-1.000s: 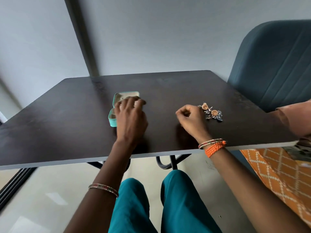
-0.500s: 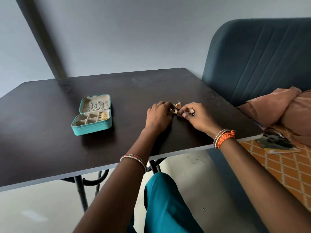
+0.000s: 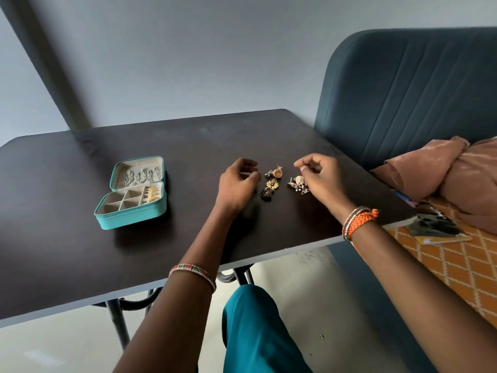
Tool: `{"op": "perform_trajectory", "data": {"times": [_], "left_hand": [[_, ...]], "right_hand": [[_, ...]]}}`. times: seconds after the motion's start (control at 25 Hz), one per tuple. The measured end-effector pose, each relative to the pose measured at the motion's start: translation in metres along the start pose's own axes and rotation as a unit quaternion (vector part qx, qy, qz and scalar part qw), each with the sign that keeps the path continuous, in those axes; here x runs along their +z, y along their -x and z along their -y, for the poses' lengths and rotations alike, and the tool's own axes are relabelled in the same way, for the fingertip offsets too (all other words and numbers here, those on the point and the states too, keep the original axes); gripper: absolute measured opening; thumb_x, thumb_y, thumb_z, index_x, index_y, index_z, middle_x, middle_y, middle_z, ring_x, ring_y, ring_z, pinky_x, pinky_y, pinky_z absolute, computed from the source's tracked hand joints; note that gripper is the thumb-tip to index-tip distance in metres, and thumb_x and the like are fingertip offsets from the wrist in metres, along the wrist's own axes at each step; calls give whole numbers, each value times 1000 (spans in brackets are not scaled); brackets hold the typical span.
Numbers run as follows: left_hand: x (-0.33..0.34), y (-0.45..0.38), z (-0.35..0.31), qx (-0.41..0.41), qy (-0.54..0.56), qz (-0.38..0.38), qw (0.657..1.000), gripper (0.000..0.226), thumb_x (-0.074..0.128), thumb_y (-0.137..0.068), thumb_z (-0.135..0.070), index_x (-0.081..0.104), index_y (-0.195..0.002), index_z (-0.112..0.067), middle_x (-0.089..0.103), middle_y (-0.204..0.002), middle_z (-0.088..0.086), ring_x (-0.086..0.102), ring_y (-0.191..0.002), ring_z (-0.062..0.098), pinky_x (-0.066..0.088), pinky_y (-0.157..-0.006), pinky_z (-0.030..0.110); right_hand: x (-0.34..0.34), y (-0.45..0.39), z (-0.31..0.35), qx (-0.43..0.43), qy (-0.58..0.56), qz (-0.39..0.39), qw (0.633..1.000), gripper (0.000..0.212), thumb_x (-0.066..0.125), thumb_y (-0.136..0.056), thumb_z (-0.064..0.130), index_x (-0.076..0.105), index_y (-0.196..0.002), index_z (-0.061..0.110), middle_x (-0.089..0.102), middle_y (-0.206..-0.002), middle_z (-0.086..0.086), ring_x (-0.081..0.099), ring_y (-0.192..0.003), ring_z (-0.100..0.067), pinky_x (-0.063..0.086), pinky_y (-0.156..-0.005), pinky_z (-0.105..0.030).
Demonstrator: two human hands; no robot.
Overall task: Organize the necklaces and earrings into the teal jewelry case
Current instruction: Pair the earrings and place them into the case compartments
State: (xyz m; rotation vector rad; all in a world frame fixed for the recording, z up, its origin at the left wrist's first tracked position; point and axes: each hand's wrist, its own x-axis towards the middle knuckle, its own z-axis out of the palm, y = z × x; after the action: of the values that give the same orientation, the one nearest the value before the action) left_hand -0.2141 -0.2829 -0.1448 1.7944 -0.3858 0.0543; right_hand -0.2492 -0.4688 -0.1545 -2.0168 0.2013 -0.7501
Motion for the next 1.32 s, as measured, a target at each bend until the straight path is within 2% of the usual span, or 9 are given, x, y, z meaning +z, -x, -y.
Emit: {"op": "perform_trajectory", "data": {"times": [0.2,0.32,0.44,0.6,0.76,0.92,1.08,1.2,1.32], "left_hand": [[-14,-14,7,-63,154,-63,984,19,43,-91,1,58,-103,-3,61,-87,7,59,-72,16,53,-57,22],[-13,-17,9,-35,108,-63,992,14,50,-92,-5,60,-101,-6,64,-86,8,61,-74,16,55,-59,24],[-11,-17,12,22,41,-56,997,10,59,-90,-15,65,-98,-14,67,-86,2,62,-76,11,56,-66,28],[-10,-12,9,88,-41,-43,994,15,64,-89,-25,69,-101,-19,70,-93,-6,62,-86,-2,47,-73,12],[-9,-9,4,88,-18,-23,996,28,69,-83,-36,70,-106,-20,70,-94,-13,61,-90,-12,47,-79,10],[-9,-8,4,84,57,9,995,15,74,-80,-28,73,-91,-18,74,-81,-7,67,-77,0,51,-75,19],[-8,-7,7,58,84,2,995,13,72,-81,-26,72,-70,-21,72,-69,-5,62,-63,3,44,-62,19],[-8,-7,6,45,87,-2,995,17,72,-82,-28,72,-66,-23,72,-69,-4,63,-66,7,46,-62,26],[-8,-6,4,48,81,5,996,17,71,-83,-29,72,-67,-23,72,-68,-6,63,-66,5,47,-63,27]], "right_hand": [[9,-39,11,-34,152,142,978,31,58,-83,6,70,-81,34,62,-70,15,54,-65,-2,49,-71,-32],[16,-49,18,-48,227,216,948,18,69,-81,14,71,-84,32,63,-72,16,58,-71,-4,52,-78,-33],[16,-47,26,-56,225,227,946,12,69,-84,15,70,-79,26,58,-66,17,51,-63,-1,43,-67,-27],[7,-41,45,-81,198,215,953,20,55,-93,10,70,-85,20,58,-74,13,48,-65,-1,34,-57,-23],[-2,-36,82,-121,216,274,929,18,54,-94,12,70,-91,20,60,-83,11,50,-75,3,34,-58,-15],[4,-35,101,-143,199,310,919,12,66,-87,13,66,-97,17,63,-75,9,53,-66,2,36,-53,-2],[-1,-39,87,-102,142,266,948,12,65,-87,14,67,-98,18,67,-81,6,59,-71,-1,46,-70,-18],[-24,-42,56,-69,237,240,939,6,66,-85,31,70,-89,30,68,-88,11,62,-87,-6,52,-84,-33],[-40,-31,42,-33,309,251,917,11,69,-79,41,72,-81,31,69,-81,12,64,-81,-7,53,-77,-30]]}}
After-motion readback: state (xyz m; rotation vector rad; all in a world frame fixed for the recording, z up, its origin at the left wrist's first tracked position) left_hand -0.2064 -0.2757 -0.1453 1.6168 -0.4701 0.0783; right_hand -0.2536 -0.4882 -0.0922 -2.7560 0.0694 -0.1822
